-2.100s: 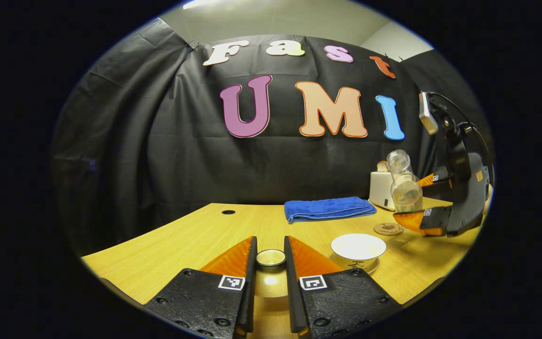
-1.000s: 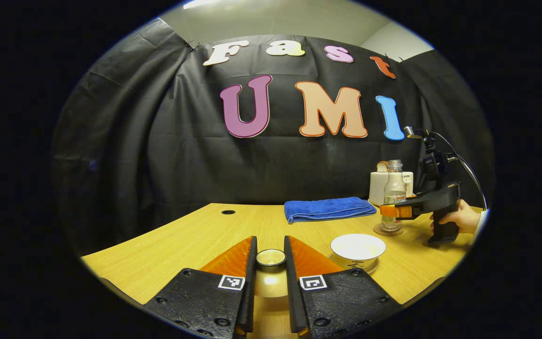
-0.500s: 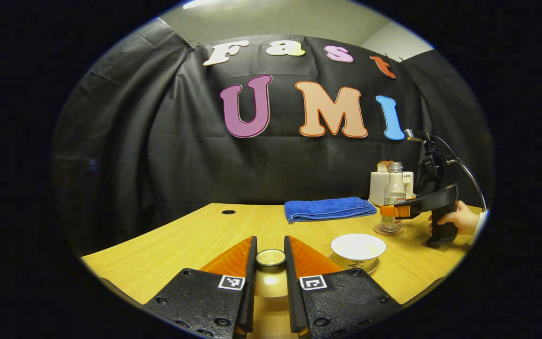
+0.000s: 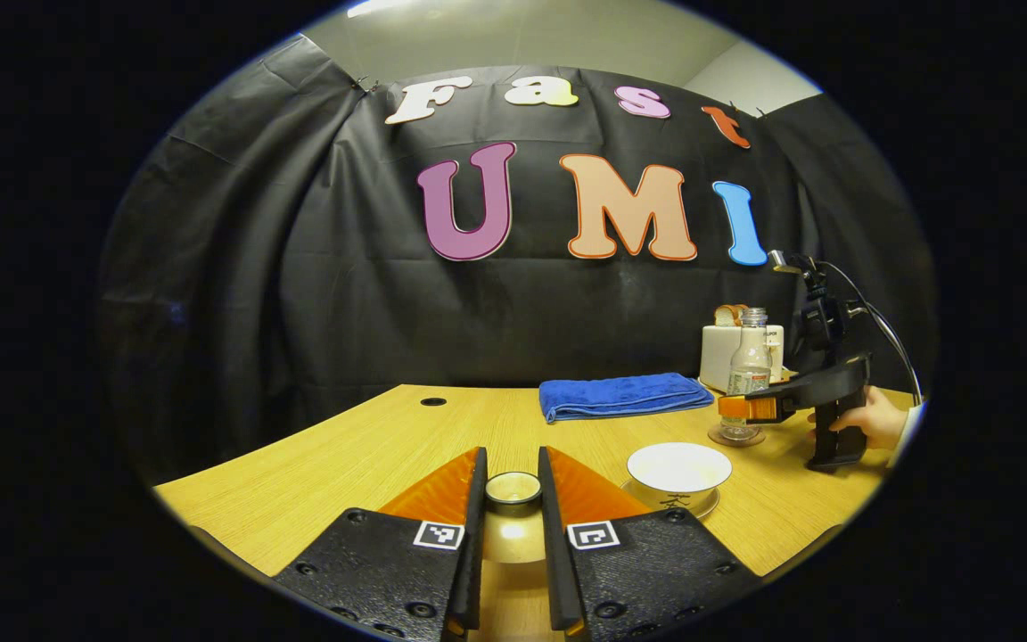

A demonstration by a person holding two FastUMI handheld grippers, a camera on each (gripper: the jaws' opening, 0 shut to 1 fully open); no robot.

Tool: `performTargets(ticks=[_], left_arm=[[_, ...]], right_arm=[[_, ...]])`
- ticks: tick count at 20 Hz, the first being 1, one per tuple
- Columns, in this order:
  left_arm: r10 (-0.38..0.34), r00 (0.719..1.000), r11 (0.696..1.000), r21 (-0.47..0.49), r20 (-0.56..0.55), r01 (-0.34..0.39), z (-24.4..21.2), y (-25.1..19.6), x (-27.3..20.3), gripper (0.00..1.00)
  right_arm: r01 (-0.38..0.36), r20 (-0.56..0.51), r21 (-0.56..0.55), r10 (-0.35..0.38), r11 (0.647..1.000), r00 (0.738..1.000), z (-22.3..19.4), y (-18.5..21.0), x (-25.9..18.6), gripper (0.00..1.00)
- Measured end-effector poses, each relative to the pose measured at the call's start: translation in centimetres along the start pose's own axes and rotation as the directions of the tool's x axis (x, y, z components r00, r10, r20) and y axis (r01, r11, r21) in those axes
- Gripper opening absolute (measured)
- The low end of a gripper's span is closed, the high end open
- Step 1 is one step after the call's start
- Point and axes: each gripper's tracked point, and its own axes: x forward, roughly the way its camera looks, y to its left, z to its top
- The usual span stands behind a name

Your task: Open the teacup lid with one hand, grasp the water bottle and pour water into the teacup with the other hand; after pouring, place the water bottle on the coaster and then close the teacup lid.

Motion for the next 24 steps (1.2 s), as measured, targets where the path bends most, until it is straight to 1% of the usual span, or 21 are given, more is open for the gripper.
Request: performTargets(ticks=[1,2,3,5,6,7,8,9,10,11,12,13,14,15,16,17,18,19,20,24], left_arm=[[0.000,1.000,1.000,0.000,0.000,0.000,0.0,0.0,0.0,0.28],[0.000,1.000,1.000,0.000,0.000,0.000,0.1,0.0,0.0,0.28],[0.000,1.000,1.000,0.000,-0.001,0.000,0.0,0.0,-0.1,0.28],[0.000,1.000,1.000,0.000,0.000,0.000,0.0,0.0,0.0,0.28],[0.000,1.000,1.000,0.000,-0.001,0.000,0.0,0.0,0.0,0.28],[0.000,1.000,1.000,0.000,0.000,0.000,0.0,0.0,0.0,0.28],[-0.001,1.000,1.000,0.000,-0.001,0.001,0.0,0.0,0.0,0.28],[-0.001,1.000,1.000,0.000,-0.001,0.001,0.0,0.0,0.0,0.28],[-0.001,1.000,1.000,0.000,-0.002,0.001,0.1,0.1,0.0,0.28],[-0.001,1.000,1.000,0.000,-0.002,0.001,0.0,0.1,0.0,0.28],[-0.002,1.000,1.000,0.000,-0.003,0.002,0.0,0.0,0.0,0.28],[-0.004,1.000,1.000,0.000,-0.002,0.004,-0.1,-0.1,0.0,0.28],[-0.002,1.000,1.000,-0.001,-0.002,0.002,0.1,-0.1,0.1,0.28],[-0.001,1.000,1.000,-0.001,-0.004,0.001,-0.1,-0.1,0.1,0.28],[-0.004,1.000,1.000,-0.002,-0.003,0.004,0.0,-0.2,0.2,0.28],[-0.010,1.000,1.000,0.000,-0.004,0.010,0.0,-0.5,0.2,0.28],[-0.014,1.000,1.000,-0.002,-0.003,0.014,0.0,-0.7,0.3,0.28],[-0.016,1.000,1.000,-0.001,-0.002,0.016,0.0,-0.8,0.5,0.28],[-0.019,1.000,1.000,-0.002,-0.001,0.019,0.0,-1.1,0.6,0.28],[-0.058,0.998,0.998,-0.001,0.000,0.058,0.0,-2.9,1.4,0.28]], right_arm=[[0.002,0.000,-0.001,-0.002,1.000,1.000,-0.1,-0.1,-0.2,0.94],[-0.001,-0.002,0.003,0.001,1.000,1.000,-0.2,-0.2,-0.3,0.90],[-0.004,-0.001,0.009,0.004,1.000,1.000,-0.2,-0.3,-0.7,0.93],[-0.011,0.009,0.026,0.011,1.000,1.000,-0.3,-0.4,-1.3,0.93],[-0.017,0.013,0.031,0.016,0.999,1.000,-0.3,-0.5,-1.7,0.89],[-0.020,0.019,0.037,0.019,0.999,1.000,-0.5,-0.8,-2.1,0.93],[-0.021,0.026,0.047,0.020,0.999,0.999,-0.4,-1.0,-2.6,0.89],[-0.023,0.034,0.057,0.021,0.998,0.999,-0.6,-1.2,-3.2,0.93],[-0.015,0.038,0.055,0.013,0.998,0.999,-0.7,-1.5,-3.8,0.93],[-0.016,0.048,0.052,0.013,0.999,0.999,-0.9,-1.6,-4.6,0.90],[-0.021,0.061,0.050,0.018,0.999,0.998,-0.8,-1.7,-5.4,0.96],[-0.022,0.076,0.050,0.019,0.999,0.997,-0.8,-1.9,-6.3,0.94],[-0.026,0.092,0.051,0.022,0.998,0.996,-0.8,-2.1,-7.0,0.94],[-0.029,0.108,0.053,0.023,0.998,0.994,-0.8,-2.2,-7.8,0.91],[-0.036,0.125,0.055,0.029,0.998,0.992,-0.7,-2.3,-8.6,0.94],[-0.049,0.141,0.050,0.042,0.998,0.989,-0.7,-2.2,-9.3,0.94],[-0.063,0.158,0.044,0.055,0.997,0.986,-0.6,-2.2,-10.1,0.92],[-0.066,0.174,0.043,0.057,0.997,0.983,-0.5,-2.4,-10.8,0.91],[-0.072,0.194,0.047,0.061,0.996,0.979,-0.4,-2.6,-11.5,0.94],[-0.086,0.268,0.049,0.070,0.995,0.961,0.1,-3.4,-14.3,0.94]])
